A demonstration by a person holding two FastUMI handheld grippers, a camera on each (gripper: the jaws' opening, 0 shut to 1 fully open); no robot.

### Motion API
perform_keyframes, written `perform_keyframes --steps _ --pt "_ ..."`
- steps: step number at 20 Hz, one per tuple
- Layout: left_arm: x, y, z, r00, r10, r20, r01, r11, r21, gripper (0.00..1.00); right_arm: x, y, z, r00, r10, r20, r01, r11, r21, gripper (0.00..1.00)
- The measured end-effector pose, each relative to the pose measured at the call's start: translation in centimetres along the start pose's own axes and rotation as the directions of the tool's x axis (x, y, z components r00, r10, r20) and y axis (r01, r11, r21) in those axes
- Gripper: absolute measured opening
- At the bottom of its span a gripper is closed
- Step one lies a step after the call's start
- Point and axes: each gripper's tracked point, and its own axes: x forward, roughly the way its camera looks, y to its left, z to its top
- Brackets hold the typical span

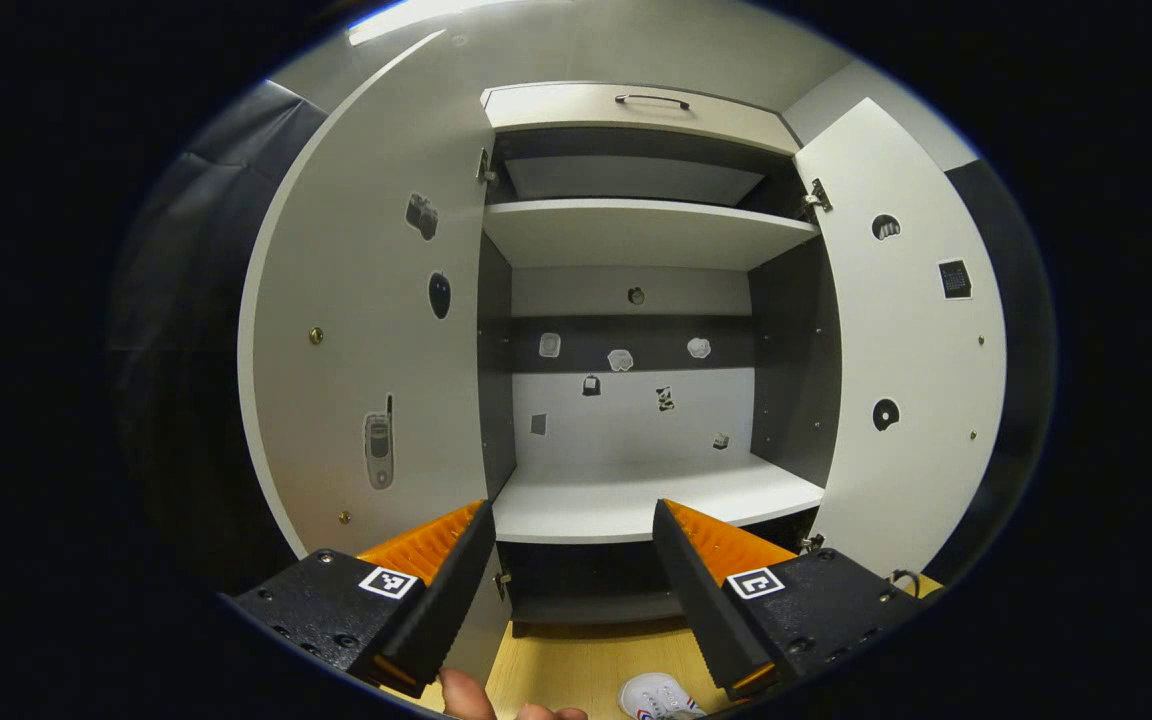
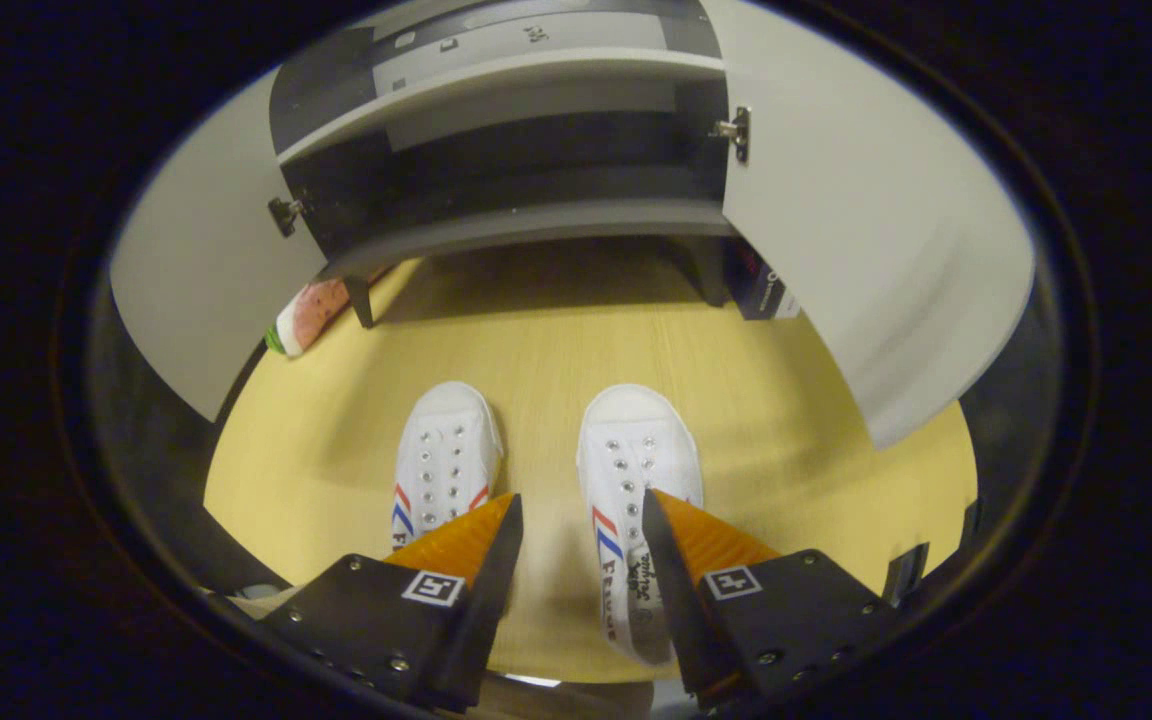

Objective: Grab one shoe with the right hand and put it into the shoe cabinet, grab the other shoe with the left hand and put it into the shoe cabinet; then close the right door with the right hand and the left door with the left hand.

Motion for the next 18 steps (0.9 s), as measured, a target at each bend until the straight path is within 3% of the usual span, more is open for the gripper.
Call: perform_keyframes --steps 4,8,9,11,12,13,14,15,16,18 --pt "0.1 0.8 -0.6 1.000 0.013 -0.014 -0.013 1.000 0.005 0.97 2.6 0.0 -2.1 0.995 -0.014 -0.098 0.010 0.999 -0.035 0.72" --pt "0.5 1.3 -0.8 1.000 0.021 -0.020 -0.021 1.000 0.002 0.96 4.2 -1.6 -2.8 0.988 -0.098 -0.121 0.081 0.986 -0.144 0.67" --pt "0.6 1.3 -0.9 1.000 0.023 -0.021 -0.023 1.000 0.000 0.96 4.5 -1.8 -2.8 0.987 -0.114 -0.112 0.095 0.981 -0.168 0.42" --pt "0.8 1.2 -1.0 0.999 0.023 -0.023 -0.023 1.000 -0.005 0.97 4.5 -1.9 -2.9 0.989 -0.126 -0.080 0.108 0.974 -0.200 0.30" --pt "0.8 1.2 -1.2 0.999 0.020 -0.026 -0.021 1.000 -0.006 0.97 3.8 -1.7 -2.2 0.990 -0.126 -0.067 0.109 0.970 -0.216 0.30" --pt "0.8 1.1 -1.3 0.999 0.016 -0.029 -0.017 1.000 -0.006 0.97 4.5 -1.8 -2.8 0.990 -0.124 -0.064 0.107 0.969 -0.223 0.19" --pt "0.9 1.0 -1.5 0.999 0.012 -0.031 -0.013 1.000 -0.004 0.97 4.3 -1.7 -2.6 0.992 -0.109 -0.066 0.091 0.969 -0.230 0.19" --pt "0.9 0.9 -1.5 0.999 0.009 -0.035 -0.009 1.000 -0.001 0.97 6.2 -2.0 -2.3 0.992 -0.114 -0.059 0.101 0.977 -0.190 0.10" --pt "0.9 0.9 -1.7 0.999 0.006 -0.036 -0.006 1.000 0.001 0.97 3.6 -1.5 -2.3 0.992 -0.105 -0.063 0.093 0.980 -0.175 0.02" --pt "1.0 0.9 -1.7 0.999 0.001 -0.038 -0.001 1.000 0.003 0.97 3.7 -1.8 -2.0 0.993 -0.103 -0.051 0.096 0.988 -0.124 0.01"
